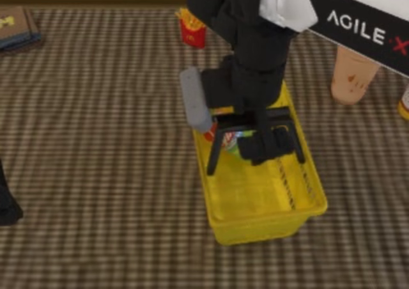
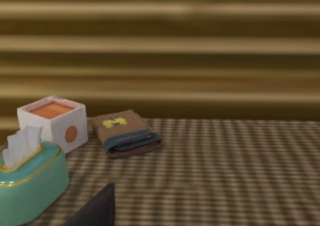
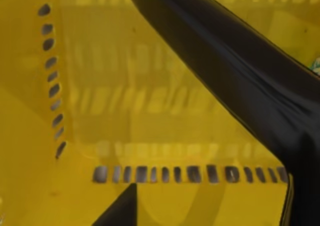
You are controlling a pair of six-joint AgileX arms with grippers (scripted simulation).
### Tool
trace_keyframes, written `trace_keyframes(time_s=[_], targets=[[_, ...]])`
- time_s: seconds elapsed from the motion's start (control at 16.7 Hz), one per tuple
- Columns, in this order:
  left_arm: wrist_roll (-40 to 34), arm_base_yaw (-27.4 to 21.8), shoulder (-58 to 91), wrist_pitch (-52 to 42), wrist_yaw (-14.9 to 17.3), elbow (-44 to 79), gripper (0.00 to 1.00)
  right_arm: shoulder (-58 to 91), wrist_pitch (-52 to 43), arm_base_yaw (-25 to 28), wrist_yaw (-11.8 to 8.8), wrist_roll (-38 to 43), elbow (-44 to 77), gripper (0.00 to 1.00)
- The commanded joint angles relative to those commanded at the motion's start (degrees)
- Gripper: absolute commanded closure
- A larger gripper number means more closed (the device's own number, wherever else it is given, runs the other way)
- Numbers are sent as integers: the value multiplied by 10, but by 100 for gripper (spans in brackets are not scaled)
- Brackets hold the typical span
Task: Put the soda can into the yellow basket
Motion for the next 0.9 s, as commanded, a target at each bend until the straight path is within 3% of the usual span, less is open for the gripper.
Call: trace_keyframes(time_s=[0.54, 0.9], targets=[[0, 0, 0, 0, 0, 0, 0, 0, 0, 0, 0, 0, 0, 98], [0, 0, 0, 0, 0, 0, 0, 0, 0, 0, 0, 0, 0, 100]])
